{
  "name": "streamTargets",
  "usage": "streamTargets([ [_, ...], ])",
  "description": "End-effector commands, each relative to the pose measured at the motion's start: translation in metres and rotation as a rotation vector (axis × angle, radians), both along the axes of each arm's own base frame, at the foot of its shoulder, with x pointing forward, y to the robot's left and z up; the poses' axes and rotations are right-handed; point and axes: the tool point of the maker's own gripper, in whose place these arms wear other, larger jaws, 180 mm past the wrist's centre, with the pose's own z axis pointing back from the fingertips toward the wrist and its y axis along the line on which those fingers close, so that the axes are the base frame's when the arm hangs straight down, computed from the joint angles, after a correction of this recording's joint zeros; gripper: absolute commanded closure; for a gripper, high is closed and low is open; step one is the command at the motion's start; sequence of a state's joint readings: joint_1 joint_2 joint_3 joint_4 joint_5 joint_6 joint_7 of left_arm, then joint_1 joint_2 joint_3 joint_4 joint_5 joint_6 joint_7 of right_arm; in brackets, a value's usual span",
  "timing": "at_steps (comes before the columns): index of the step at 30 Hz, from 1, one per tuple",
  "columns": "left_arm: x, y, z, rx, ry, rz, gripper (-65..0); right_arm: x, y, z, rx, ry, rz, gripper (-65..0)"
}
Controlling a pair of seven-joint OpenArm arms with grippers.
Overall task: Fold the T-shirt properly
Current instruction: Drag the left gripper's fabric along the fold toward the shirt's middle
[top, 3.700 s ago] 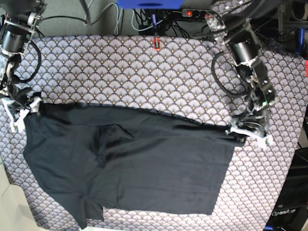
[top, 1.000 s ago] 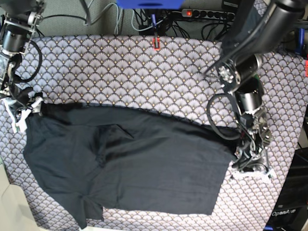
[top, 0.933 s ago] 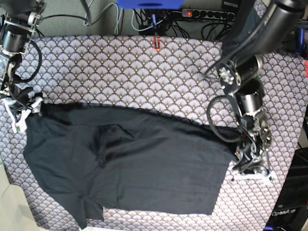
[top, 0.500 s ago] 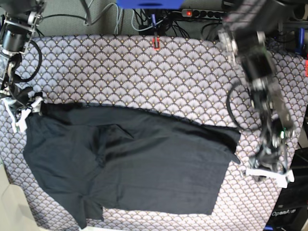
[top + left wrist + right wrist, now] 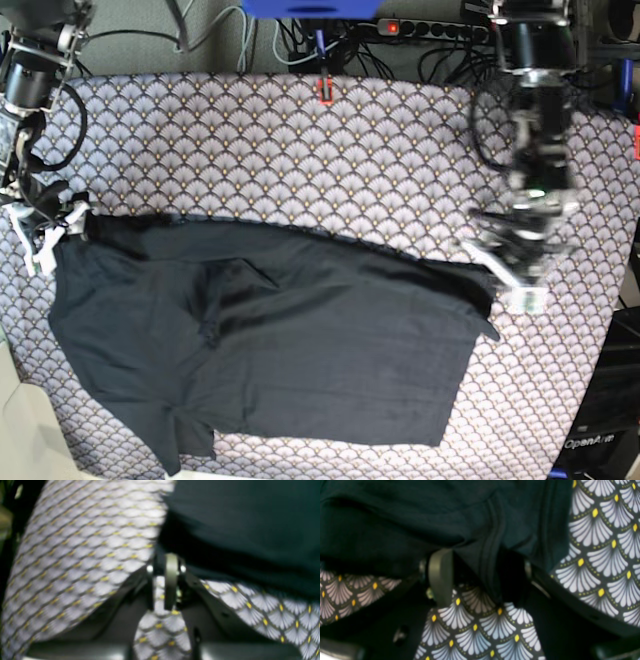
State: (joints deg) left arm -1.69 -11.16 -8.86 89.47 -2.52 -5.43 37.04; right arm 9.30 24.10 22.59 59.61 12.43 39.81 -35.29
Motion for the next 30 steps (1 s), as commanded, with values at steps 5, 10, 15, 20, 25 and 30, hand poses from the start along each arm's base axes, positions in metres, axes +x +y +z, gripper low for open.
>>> streamTargets([
  [5, 0.021, -0.039, 0.002, 0.069, -0.052, -0.087, -5.3, 0.009, -0.008, 0.014, -0.017, -0.037, 0.001, -35.5],
  [10, 0.028, -0.056, -0.017, 0.157, 0.0, -0.133, -5.3, 0.009, -0.008, 0.014, -0.017, -0.037, 0.001, -35.5],
  [15, 0.038, -0.063, -0.022, 0.184, 0.016, -0.146, -5.3, 0.009, -0.008, 0.014, -0.017, -0.037, 0.001, -35.5],
  [20, 0.037, -0.06, -0.025, 0.208, 0.025, -0.151, -5.3, 0.01, -0.008, 0.015, -0.017, -0.039, 0.001, -35.5],
  [25, 0.041, -0.068, -0.03, 0.218, 0.04, -0.178, -5.3, 0.01, -0.008, 0.015, -0.017, -0.041, 0.001, -35.5],
  [30, 0.05, -0.08, -0.051, 0.217, 0.068, -0.219, -5.3, 0.011, -0.008, 0.016, -0.017, -0.042, 0.0, -35.5],
])
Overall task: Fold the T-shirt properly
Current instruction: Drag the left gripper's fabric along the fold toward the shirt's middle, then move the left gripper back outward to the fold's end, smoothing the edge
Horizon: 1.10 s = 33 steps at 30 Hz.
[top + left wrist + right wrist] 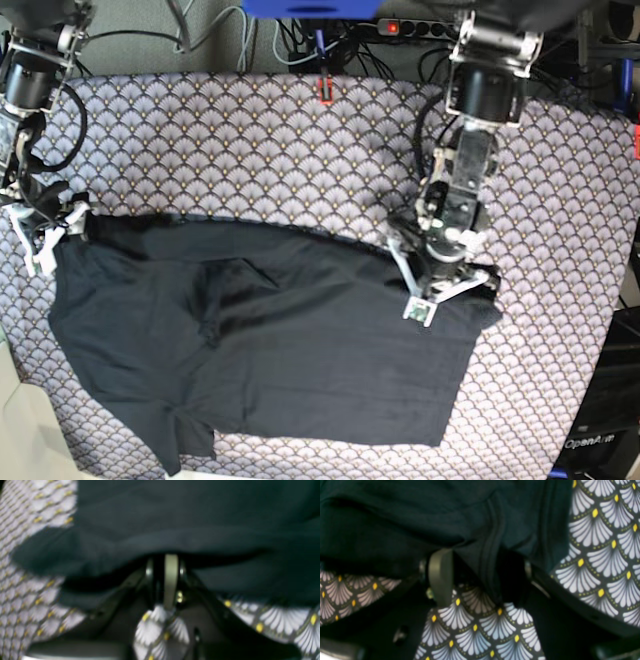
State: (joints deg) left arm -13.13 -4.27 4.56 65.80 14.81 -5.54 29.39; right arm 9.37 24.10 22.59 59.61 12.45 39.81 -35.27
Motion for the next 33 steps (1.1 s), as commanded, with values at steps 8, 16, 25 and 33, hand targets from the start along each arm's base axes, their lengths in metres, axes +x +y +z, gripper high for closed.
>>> streamTargets([
  [8, 0.043, -0.009, 0.022, -0.05, -0.08, 0.02, -5.3, 0.007, -0.008, 0.013, -0.018, -0.032, 0.001, -35.5],
  [16, 0.077, 0.008, 0.058, -0.121, -0.153, 0.117, -5.3, 0.006, -0.008, 0.013, -0.018, -0.031, 0.001, -35.5],
  [25, 0.087, 0.039, 0.092, -0.214, -0.203, 0.26, -5.3, 0.008, -0.008, 0.014, -0.018, -0.034, 0.001, -35.5],
  [33, 0.029, 0.077, 0.103, -0.143, -0.22, 0.331, -5.7, 0.007, -0.008, 0.013, -0.018, -0.032, 0.001, -35.5],
])
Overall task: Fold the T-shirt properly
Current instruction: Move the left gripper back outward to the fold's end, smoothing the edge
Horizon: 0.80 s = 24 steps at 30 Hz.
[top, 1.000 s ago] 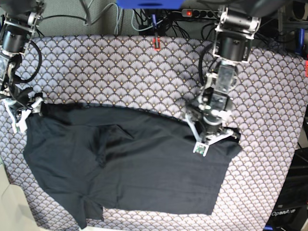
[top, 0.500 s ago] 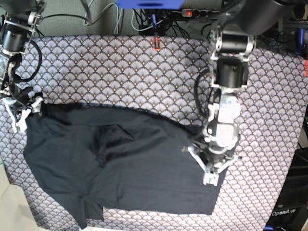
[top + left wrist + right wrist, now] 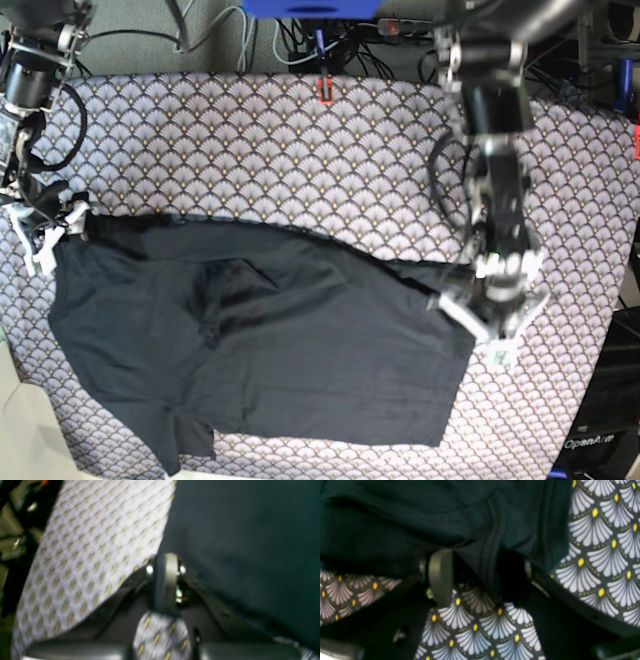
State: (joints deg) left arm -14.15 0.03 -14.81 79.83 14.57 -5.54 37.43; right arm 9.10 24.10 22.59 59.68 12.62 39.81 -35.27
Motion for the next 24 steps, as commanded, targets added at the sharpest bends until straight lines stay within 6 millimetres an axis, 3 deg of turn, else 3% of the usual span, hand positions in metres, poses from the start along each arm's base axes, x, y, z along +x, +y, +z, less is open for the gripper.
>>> streamTargets([
  [1, 0.008, 0.004, 0.022, -0.003, -0.074, 0.018, -5.7, 0.009, -0.009, 0.014, -0.02, -0.034, 0.001, -35.5],
  [7, -0.016, 0.032, 0.002, -0.143, -0.064, 0.136, -7.2, 0.009, -0.009, 0.014, -0.02, -0.036, 0.001, -35.6],
  [16, -0.018, 0.042, -0.01, -0.296, -0.089, 0.154, -38.5, 0.009, -0.009, 0.014, -0.02, -0.034, 0.001, -35.6],
  [19, -0.016, 0.04, -0.019, -0.338, -0.109, 0.161, -39.7, 0.008, -0.009, 0.013, -0.02, -0.033, 0.001, -35.6],
  [24, -0.017, 0.038, -0.046, -0.369, -0.08, 0.182, -34.4, 0.007, -0.009, 0.013, -0.02, -0.031, 0.001, -35.6],
])
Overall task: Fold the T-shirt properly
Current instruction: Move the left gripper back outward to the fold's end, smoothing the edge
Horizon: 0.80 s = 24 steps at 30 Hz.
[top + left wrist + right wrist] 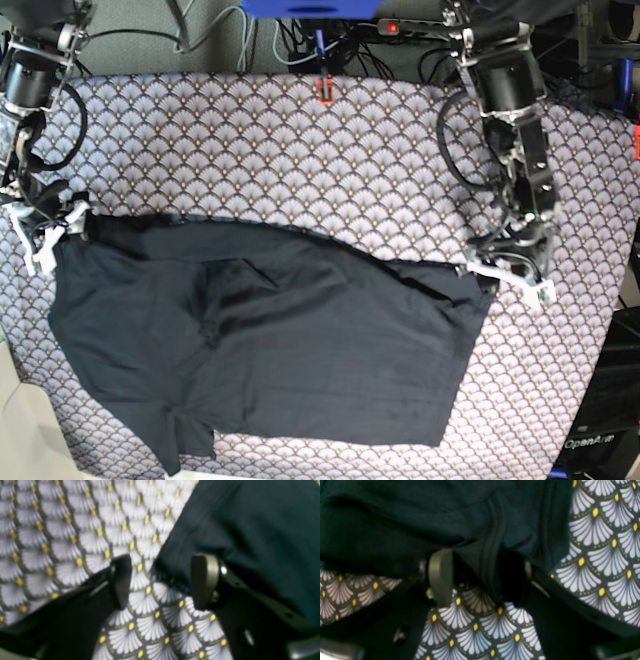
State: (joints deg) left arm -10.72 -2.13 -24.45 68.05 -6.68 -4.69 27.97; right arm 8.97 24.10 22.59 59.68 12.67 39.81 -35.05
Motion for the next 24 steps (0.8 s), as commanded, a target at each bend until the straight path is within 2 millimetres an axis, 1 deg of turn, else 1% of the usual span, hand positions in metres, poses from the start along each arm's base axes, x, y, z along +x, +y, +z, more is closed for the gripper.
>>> streamTargets([
  [1, 0.02, 0.003, 0.021, 0.011, -0.072, 0.0, -33.7, 0.008, -0.009, 0.013, -0.021, -0.029, 0.002, -35.6],
  [4, 0.02, 0.0, 0.008, 0.0, -0.059, 0.003, -33.6, 0.008, -0.009, 0.013, -0.021, -0.029, 0.002, -35.6],
  [5, 0.022, 0.0, 0.006, -0.002, -0.06, 0.004, -33.6, 0.008, -0.009, 0.013, -0.021, -0.029, 0.002, -35.6],
  [8, 0.023, -0.001, 0.003, -0.005, -0.061, 0.004, -33.6, 0.008, -0.009, 0.013, -0.021, -0.029, 0.002, -35.6],
  [14, 0.032, -0.005, 0.004, -0.018, -0.064, 0.001, -33.6, 0.008, -0.009, 0.013, -0.021, -0.029, 0.002, -35.6],
  [20, 0.039, -0.011, -0.003, -0.046, -0.043, -0.001, -33.3, 0.008, -0.009, 0.013, -0.021, -0.029, 0.002, -35.6],
  [21, 0.04, -0.012, -0.003, -0.047, -0.041, -0.001, -32.6, 0.008, -0.009, 0.013, -0.021, -0.029, 0.002, -35.6],
  [22, 0.04, -0.012, -0.004, -0.048, -0.041, -0.002, -30.6, 0.008, -0.009, 0.013, -0.021, -0.029, 0.002, -35.6],
  [24, 0.04, -0.012, -0.004, -0.048, -0.041, -0.002, -20.9, 0.008, -0.009, 0.013, -0.021, -0.029, 0.002, -35.6],
])
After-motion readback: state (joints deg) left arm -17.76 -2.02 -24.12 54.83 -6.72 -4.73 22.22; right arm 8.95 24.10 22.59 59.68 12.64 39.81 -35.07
